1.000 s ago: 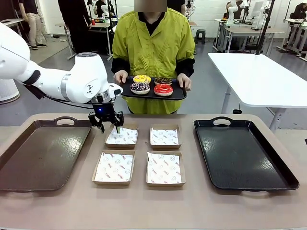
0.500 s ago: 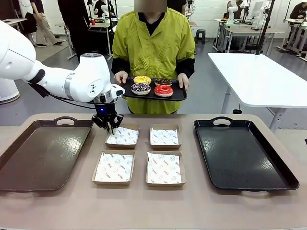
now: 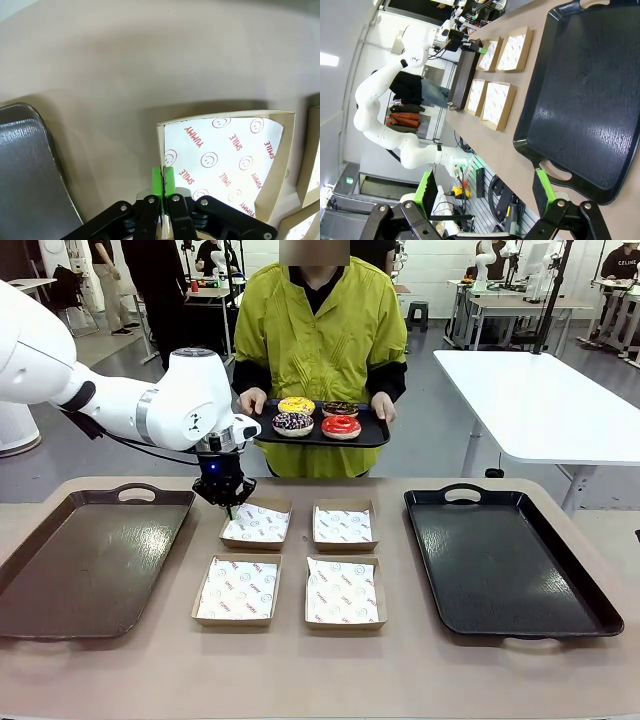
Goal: Individually package the donuts and arrange them on the tray.
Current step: Pick up one Paper togo box.
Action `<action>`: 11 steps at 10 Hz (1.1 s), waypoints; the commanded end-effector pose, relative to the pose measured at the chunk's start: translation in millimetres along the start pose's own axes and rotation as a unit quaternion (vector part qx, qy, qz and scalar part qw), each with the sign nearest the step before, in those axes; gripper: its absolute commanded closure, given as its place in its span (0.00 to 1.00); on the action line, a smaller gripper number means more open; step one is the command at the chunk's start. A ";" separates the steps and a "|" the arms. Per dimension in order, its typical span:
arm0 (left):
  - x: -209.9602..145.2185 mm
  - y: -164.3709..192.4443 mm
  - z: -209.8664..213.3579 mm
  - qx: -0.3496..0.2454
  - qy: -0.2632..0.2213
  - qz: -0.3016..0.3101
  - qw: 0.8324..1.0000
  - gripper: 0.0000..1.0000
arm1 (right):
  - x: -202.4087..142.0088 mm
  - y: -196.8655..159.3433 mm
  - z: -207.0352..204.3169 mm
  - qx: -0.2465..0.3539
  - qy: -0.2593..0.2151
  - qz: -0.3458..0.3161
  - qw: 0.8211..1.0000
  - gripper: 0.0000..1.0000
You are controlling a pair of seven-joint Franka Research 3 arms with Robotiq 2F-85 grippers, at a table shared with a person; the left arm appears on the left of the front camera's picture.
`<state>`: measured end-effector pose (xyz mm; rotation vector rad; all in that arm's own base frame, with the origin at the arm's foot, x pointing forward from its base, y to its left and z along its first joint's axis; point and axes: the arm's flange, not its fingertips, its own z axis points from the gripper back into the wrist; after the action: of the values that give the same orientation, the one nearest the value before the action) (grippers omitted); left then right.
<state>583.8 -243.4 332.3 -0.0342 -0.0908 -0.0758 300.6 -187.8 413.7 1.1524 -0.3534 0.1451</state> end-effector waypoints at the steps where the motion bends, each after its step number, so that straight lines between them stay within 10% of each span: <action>1: 0.3 -1.8 16.0 0.025 0.022 0.028 0.999 1.00 | 0.5 -0.9 0.3 0.009 -0.003 0.004 1.000 0.00; 7: -25.8 21.2 171.6 0.005 -0.021 0.031 0.999 1.00 | 0.5 -0.9 0.3 0.009 -0.003 0.004 1.000 0.00; 11: -28.4 24.1 201.0 0.010 -0.035 0.030 0.999 1.00 | 0.5 -0.9 0.3 0.009 -0.003 0.004 1.000 0.00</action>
<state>540.3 -207.2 535.5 -0.0243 -0.1636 -0.0078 300.7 -187.7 413.4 1.1527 -0.3525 0.1446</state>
